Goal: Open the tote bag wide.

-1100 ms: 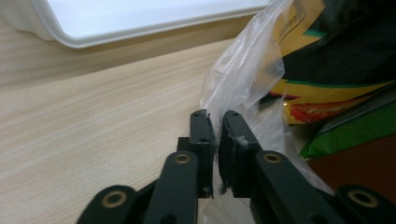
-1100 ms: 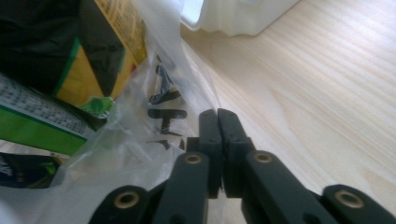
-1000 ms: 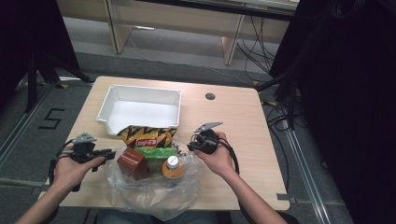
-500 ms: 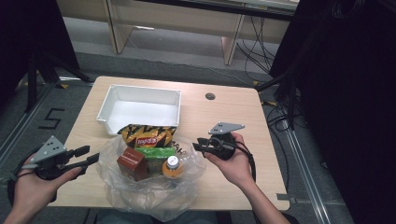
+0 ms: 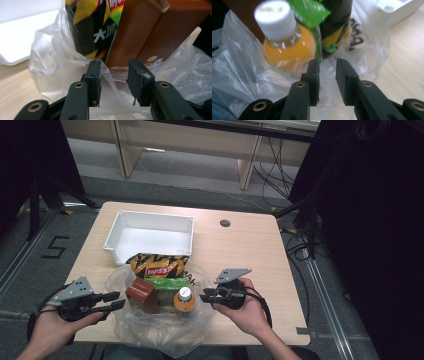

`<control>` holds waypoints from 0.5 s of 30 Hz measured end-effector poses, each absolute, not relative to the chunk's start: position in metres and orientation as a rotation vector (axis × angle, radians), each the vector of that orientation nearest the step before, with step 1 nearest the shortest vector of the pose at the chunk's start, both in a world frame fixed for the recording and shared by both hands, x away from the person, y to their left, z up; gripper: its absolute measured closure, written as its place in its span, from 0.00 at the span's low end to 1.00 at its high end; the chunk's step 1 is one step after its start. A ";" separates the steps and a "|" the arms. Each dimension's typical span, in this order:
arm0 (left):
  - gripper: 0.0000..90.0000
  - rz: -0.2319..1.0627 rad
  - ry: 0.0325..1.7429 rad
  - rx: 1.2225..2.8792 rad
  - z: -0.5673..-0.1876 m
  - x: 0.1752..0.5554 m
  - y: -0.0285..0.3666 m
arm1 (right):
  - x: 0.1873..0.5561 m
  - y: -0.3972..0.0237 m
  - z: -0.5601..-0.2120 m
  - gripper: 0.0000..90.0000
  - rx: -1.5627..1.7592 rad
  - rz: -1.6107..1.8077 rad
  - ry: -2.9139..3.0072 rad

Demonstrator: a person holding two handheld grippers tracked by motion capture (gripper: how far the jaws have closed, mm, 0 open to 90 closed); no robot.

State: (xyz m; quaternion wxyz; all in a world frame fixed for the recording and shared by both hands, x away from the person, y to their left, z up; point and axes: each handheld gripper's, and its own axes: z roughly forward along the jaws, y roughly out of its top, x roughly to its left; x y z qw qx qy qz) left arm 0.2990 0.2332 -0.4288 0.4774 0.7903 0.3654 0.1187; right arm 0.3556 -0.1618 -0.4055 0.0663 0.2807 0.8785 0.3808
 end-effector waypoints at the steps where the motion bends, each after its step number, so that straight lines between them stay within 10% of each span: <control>1: 0.70 0.270 0.890 1.946 -0.433 0.301 0.232 | 0.355 -0.161 -0.409 0.82 0.847 1.145 2.656; 15: 0.71 0.178 1.004 2.071 -0.479 0.310 0.224 | 0.359 -0.157 -0.449 0.81 0.929 1.049 2.724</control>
